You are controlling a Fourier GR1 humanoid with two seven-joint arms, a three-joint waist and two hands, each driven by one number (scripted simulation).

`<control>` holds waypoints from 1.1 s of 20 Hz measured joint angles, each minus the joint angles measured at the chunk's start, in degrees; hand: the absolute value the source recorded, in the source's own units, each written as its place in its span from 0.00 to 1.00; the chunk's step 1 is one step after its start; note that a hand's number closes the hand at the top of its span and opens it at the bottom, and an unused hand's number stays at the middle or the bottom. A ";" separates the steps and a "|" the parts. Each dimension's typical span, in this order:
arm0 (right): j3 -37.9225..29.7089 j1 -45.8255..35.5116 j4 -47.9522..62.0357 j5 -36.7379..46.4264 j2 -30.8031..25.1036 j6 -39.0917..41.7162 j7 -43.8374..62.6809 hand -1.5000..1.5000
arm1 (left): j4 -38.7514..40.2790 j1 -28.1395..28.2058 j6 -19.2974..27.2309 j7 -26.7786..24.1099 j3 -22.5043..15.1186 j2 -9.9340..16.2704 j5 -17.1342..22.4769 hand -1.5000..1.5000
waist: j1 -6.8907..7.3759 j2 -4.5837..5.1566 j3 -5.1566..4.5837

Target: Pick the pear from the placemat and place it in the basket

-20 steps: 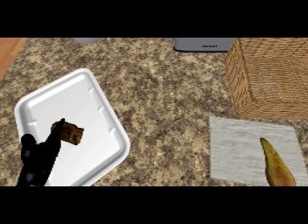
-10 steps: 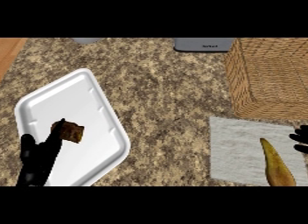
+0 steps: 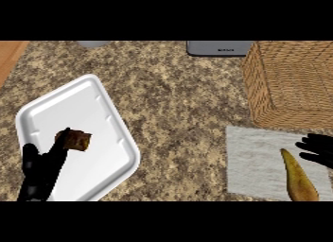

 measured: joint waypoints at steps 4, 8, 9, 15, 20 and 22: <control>0.58 -0.37 0.70 1.33 2.06 -0.28 -0.41 0.00 | 0.00 0.79 -0.91 -1.23 0.67 0.14 0.23 0.50 | -0.20 -0.07 0.00; 1.74 -1.49 0.96 3.79 4.39 -0.24 0.51 0.00 | 0.31 0.61 -1.12 -1.37 0.95 -0.11 0.00 0.50 | -0.24 -0.10 0.02; 1.72 -2.13 0.97 4.25 4.57 0.27 1.03 0.00 | -0.07 0.64 -1.23 -0.75 1.18 0.10 0.11 0.50 | -0.22 -0.06 -0.01; 3.80 -2.10 2.80 10.51 6.94 -1.79 2.90 0.00 | 0.29 0.76 -1.17 -1.71 1.33 -0.58 -0.56 0.50 | -0.28 -0.08 0.03; 4.04 -2.40 5.50 13.31 8.71 -3.00 2.39 0.00 | -0.05 1.17 -1.09 -1.69 1.45 -0.94 -1.10 0.50 | -0.33 -0.05 -0.03; 4.03 -2.86 6.44 14.09 9.58 -3.29 1.93 0.00 | -0.18 0.67 -1.47 -0.38 1.68 -0.72 -0.90 0.50 | -0.32 -0.01 -0.06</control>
